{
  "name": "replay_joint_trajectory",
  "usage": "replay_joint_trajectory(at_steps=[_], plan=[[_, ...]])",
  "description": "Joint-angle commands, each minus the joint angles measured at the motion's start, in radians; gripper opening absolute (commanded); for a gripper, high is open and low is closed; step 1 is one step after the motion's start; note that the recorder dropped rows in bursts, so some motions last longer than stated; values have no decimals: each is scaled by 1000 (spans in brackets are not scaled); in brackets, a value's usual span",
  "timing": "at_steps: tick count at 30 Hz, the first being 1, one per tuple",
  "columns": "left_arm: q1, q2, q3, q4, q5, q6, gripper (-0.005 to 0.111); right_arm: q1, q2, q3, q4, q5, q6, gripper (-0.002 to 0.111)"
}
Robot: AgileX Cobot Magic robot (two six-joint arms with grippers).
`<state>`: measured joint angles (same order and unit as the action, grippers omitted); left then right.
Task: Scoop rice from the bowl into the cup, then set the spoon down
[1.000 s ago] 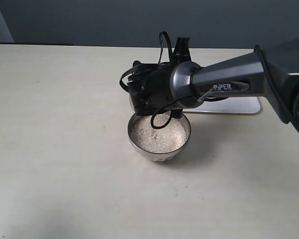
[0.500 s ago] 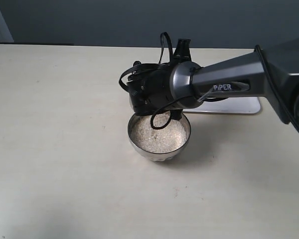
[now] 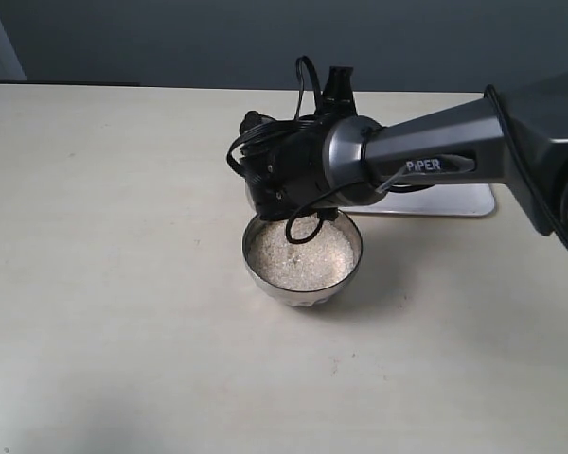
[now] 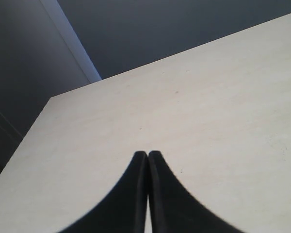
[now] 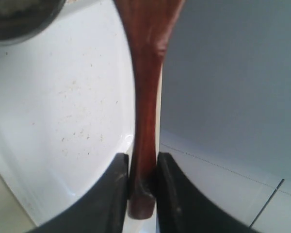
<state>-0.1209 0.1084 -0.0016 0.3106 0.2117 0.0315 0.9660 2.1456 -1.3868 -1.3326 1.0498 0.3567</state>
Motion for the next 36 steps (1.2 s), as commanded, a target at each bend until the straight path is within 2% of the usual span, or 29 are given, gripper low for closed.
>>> replay_joint_trajectory(at_steps=[1, 15, 21, 29, 36], plan=[[-11, -3, 2, -4, -3, -3, 0, 1, -10, 5, 11, 12, 10, -1], [-11, -3, 2, -4, -3, -3, 0, -6, -18, 5, 61, -10, 17, -1], [-11, -3, 2, -4, -3, -3, 0, -27, -18, 5, -37, -12, 7, -1], [-11, -3, 2, -4, -3, -3, 0, -27, -26, 5, 18, 15, 15, -1], [-11, -3, 2, -2, -3, -3, 0, -27, -26, 5, -11, -41, 19, -1]])
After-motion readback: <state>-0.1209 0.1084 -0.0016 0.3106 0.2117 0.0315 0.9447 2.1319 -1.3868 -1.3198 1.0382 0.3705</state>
